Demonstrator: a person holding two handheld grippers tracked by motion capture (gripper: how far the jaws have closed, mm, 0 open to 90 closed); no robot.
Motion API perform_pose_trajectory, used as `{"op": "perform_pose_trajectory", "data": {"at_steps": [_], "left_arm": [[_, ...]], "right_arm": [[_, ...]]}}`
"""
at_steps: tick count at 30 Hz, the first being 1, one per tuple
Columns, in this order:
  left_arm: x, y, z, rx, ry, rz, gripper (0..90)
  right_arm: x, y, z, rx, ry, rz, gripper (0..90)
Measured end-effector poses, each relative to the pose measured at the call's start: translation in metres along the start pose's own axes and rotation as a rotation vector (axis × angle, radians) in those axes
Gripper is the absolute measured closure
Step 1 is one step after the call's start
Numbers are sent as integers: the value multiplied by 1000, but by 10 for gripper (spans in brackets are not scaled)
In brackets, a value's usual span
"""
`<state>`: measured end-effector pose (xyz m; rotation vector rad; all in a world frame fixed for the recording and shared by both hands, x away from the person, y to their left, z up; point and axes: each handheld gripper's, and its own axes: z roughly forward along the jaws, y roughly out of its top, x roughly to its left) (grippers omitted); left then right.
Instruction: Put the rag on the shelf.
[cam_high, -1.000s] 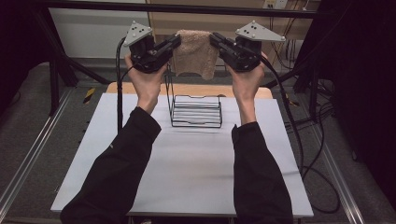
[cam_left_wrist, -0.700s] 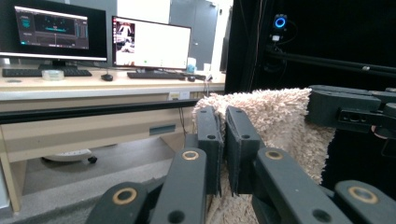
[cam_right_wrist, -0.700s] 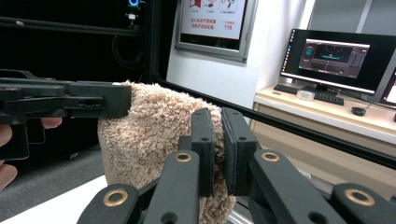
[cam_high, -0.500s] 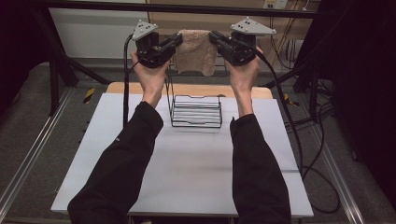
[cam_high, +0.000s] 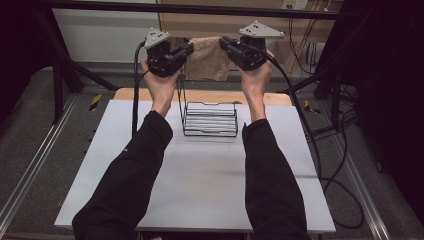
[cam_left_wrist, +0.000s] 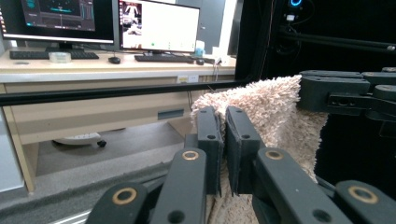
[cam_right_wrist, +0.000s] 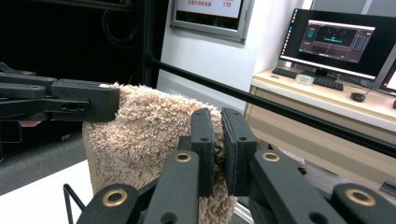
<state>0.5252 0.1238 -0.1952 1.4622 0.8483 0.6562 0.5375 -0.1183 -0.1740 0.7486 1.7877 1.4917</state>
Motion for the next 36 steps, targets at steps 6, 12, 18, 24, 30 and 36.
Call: {"op": "perform_pose_trajectory", "data": {"at_steps": [6,12,18,24,30,36], "left_arm": [[-1,-11,1,22,-16,2,845],[-4,-21,-2,35,-36,12,844],[-7,-29,-7,42,-44,22,844],[-8,-32,-13,46,-57,29,842],[-9,-36,-20,50,-78,36,839],[-9,-38,-22,66,-77,48,837]], "right_arm": [[0,-13,-2,22,11,5,841],[0,-24,-8,31,30,12,840],[3,-31,-15,41,44,7,839],[8,-33,-21,37,59,-6,839],[13,-34,-28,37,77,-39,836],[18,-38,-34,45,88,-51,833]]}}
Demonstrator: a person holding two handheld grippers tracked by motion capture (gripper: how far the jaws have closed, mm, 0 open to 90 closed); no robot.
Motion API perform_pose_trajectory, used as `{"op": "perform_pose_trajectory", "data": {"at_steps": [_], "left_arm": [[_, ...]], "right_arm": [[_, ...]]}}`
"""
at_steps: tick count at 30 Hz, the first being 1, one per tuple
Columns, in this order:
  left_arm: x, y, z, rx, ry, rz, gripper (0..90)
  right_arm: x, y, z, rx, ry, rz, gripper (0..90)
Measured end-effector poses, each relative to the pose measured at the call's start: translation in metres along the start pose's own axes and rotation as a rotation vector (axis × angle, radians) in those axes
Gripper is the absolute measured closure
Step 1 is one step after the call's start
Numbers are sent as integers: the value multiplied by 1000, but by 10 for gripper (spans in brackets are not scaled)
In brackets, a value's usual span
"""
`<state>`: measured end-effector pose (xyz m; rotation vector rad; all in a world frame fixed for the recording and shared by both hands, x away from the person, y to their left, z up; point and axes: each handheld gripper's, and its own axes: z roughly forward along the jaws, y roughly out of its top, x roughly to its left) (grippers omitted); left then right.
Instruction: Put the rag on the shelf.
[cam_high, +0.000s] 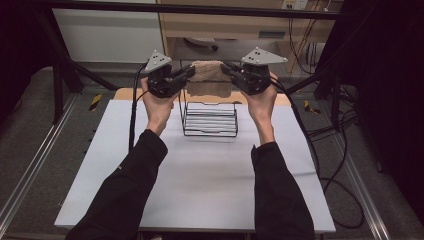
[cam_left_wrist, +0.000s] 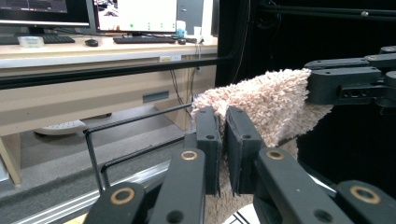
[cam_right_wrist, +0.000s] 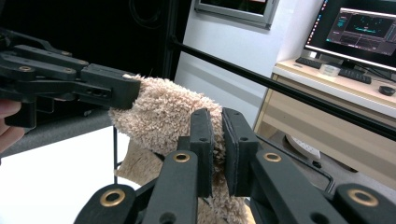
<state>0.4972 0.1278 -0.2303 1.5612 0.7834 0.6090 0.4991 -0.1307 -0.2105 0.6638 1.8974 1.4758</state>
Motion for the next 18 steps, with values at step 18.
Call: {"op": "perform_pose_trajectory", "data": {"at_steps": [18], "left_arm": [[1,-11,-2,24,-10,27,827]], "right_arm": [[11,-4,-4,47,0,-49,832]]}}
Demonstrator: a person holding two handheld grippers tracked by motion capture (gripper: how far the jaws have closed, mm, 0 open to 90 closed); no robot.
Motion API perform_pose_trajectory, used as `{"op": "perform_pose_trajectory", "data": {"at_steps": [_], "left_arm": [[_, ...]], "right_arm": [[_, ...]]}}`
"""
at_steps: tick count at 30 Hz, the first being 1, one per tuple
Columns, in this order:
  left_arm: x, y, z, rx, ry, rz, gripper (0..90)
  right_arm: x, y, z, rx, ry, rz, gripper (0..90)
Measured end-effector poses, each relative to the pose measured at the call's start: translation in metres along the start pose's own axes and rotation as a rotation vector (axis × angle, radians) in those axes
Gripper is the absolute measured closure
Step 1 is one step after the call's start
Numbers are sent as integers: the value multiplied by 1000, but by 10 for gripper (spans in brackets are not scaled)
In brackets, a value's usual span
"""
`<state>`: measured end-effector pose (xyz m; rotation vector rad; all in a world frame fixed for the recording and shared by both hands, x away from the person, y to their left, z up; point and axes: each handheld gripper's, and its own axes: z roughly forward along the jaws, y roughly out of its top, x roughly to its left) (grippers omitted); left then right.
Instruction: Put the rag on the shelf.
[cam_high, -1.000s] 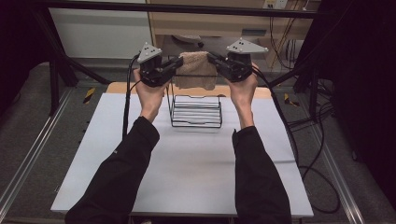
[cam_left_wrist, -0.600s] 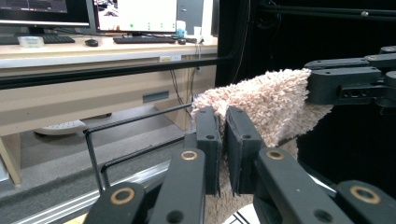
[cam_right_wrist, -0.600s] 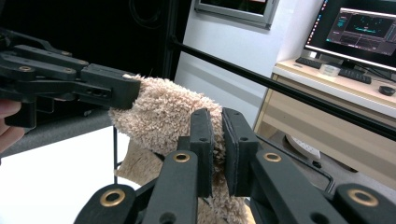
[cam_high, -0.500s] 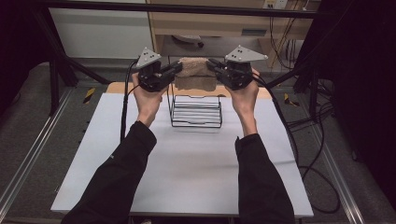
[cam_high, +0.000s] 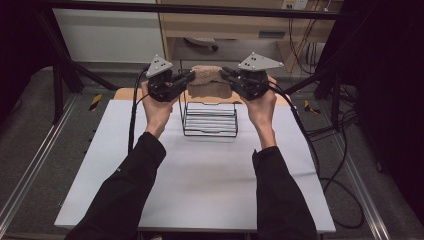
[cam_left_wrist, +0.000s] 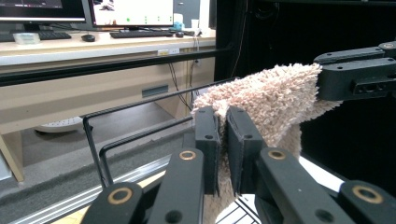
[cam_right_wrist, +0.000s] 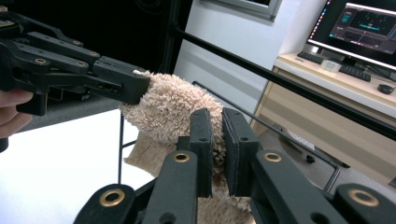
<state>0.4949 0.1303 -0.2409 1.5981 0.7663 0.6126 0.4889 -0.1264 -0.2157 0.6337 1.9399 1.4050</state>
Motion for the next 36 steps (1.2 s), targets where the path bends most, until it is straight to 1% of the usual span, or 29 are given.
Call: {"op": "perform_pose_trajectory", "data": {"at_steps": [1,4,5,6,9,10,11,13,14,15,17,18,19,21,24,28,30,32,33,34,35,36], "left_arm": [[0,0,0,0,0,0,825],[-3,-3,-4,13,8,23,820],[-3,-3,-6,22,17,31,816],[-4,-3,-6,29,13,23,811],[-4,-2,-8,46,15,17,799],[-4,-2,-8,46,15,17,789],[-4,0,-11,63,14,5,776],[-3,2,-14,69,14,-6,751],[-3,2,-14,69,14,-6,739],[-2,7,-18,66,14,-14,723],[-2,9,-20,62,15,-21,709],[-2,13,-21,60,22,-25,703],[-2,19,-22,56,28,-31,703],[-3,26,-22,49,36,-29,703],[-5,35,-19,55,49,-19,721],[-8,40,-5,104,43,-20,779],[-10,39,1,128,32,-16,800],[-11,36,4,153,31,-11,804],[-11,36,4,153,31,-11,812],[-12,34,6,164,31,-7,815],[-12,30,7,186,23,-6,820],[-12,28,7,195,16,-8,825]], "right_arm": [[1,0,-1,2,2,-2,831],[5,-1,-2,16,7,-5,830],[6,-2,-3,23,8,-6,829],[7,-2,-3,31,10,-4,830],[9,-3,-3,44,9,-8,829],[10,-3,-3,46,10,-9,829],[10,-4,-4,53,10,-10,830],[11,-5,-3,59,14,-15,829],[11,-6,-3,59,16,-8,829],[11,-8,-4,58,22,7,829],[10,-11,-3,58,25,18,829],[11,-12,-3,59,29,23,829],[12,-13,-2,62,29,22,829],[13,-15,-1,69,29,16,829],[14,-15,-1,72,27,4,828],[15,-15,-2,72,27,1,826],[16,-16,-2,79,26,-9,826],[16,-18,-2,87,27,-19,824],[16,-18,-2,87,27,-19,824],[16,-18,-2,91,30,-20,822],[16,-18,-2,92,31,-19,821],[16,-18,-2,94,32,-18,820]]}}
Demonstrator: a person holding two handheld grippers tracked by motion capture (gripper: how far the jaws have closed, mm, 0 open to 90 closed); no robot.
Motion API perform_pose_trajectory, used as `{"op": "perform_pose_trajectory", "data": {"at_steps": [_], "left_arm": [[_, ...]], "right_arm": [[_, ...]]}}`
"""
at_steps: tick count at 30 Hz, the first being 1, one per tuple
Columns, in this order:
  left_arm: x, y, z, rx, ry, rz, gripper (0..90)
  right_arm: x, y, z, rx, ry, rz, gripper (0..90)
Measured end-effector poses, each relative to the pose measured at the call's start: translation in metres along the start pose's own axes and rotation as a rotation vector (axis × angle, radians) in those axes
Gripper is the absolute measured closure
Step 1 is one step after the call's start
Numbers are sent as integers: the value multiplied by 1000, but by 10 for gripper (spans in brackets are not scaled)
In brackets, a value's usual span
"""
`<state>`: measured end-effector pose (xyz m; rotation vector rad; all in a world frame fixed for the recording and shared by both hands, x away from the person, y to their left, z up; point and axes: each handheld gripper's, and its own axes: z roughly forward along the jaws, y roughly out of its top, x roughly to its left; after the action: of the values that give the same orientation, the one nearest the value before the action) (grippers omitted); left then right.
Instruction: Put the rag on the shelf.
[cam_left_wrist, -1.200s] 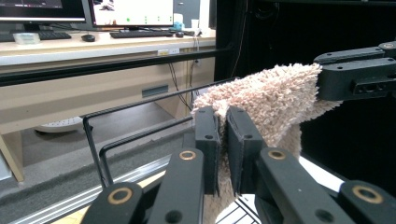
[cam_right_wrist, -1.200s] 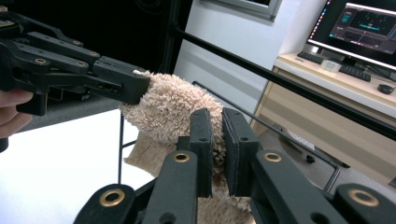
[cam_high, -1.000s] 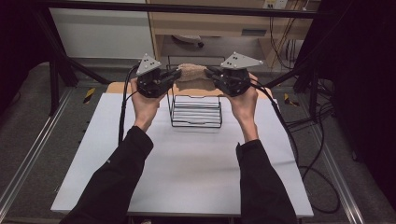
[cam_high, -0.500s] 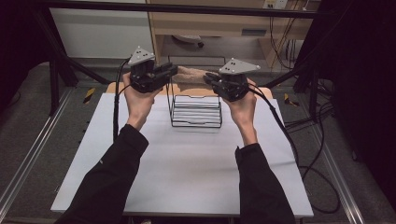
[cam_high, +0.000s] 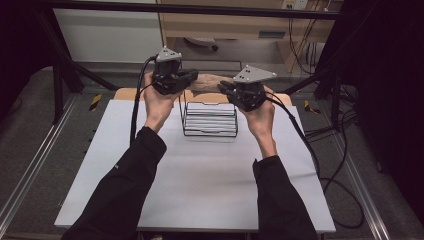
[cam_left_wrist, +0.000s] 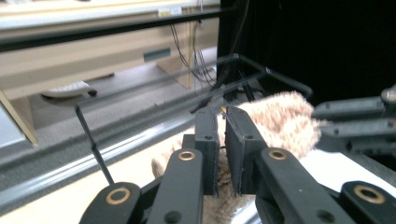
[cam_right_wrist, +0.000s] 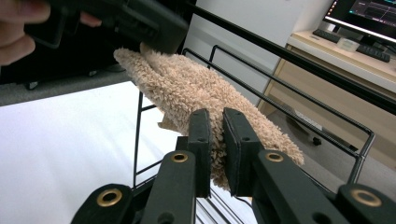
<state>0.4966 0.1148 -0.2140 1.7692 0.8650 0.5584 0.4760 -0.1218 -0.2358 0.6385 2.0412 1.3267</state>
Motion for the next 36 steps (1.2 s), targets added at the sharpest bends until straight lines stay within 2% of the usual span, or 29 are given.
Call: {"op": "perform_pose_trajectory", "data": {"at_steps": [2,8,14,16,20,21,22,23,24,25,30,36], "left_arm": [[0,-4,0,19,-11,3,830],[1,-13,-2,35,-34,6,850],[4,-21,0,61,-48,8,860],[4,-22,1,63,-49,10,861],[5,-29,4,68,-54,15,861],[5,-29,4,68,-54,15,861],[5,-31,4,68,-54,19,861],[5,-34,5,69,-53,27,861],[5,-34,5,69,-53,27,861],[6,-36,7,75,-49,35,860],[8,-41,12,78,-42,32,858],[10,-45,18,74,-36,26,857]], "right_arm": [[0,0,0,4,2,1,816],[0,0,-1,15,23,24,770],[-3,5,-10,-18,70,65,716],[-6,6,-13,-16,59,83,741],[-8,1,-8,48,37,112,826],[-8,1,-8,48,37,112,826],[-8,-2,-6,57,39,127,844],[-11,-11,-2,76,32,169,863],[-11,-11,-2,76,32,169,863],[-13,-20,1,84,32,200,870],[-15,-35,8,80,22,227,878],[-15,-40,11,58,5,237,878]]}}
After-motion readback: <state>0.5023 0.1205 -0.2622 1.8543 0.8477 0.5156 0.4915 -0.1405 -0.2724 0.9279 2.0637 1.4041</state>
